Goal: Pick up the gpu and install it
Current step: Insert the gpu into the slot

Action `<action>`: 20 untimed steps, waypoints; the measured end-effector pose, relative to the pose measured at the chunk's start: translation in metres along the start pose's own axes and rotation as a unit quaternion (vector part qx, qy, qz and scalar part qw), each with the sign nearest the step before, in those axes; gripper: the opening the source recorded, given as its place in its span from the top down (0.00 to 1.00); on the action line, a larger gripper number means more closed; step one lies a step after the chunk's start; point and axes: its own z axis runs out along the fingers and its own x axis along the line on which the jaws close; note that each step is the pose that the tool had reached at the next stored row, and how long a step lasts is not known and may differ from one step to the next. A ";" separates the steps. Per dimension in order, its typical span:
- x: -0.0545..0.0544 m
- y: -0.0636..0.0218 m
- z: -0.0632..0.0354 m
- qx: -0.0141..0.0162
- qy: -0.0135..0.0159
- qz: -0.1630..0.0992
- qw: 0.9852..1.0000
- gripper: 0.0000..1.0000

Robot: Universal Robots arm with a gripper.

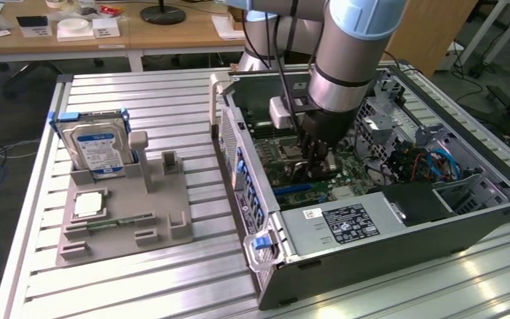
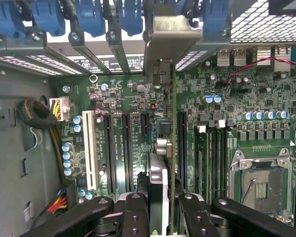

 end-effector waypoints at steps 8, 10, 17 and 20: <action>0.000 0.0009 0.0064 0.000 0.000 0.000 1.000 0.72; 0.000 0.0010 0.0069 0.000 0.000 0.000 1.000 0.72; -0.002 0.0031 0.0129 -0.001 0.000 0.000 1.000 0.72; -0.003 0.0032 0.0136 -0.001 0.000 0.000 1.000 0.72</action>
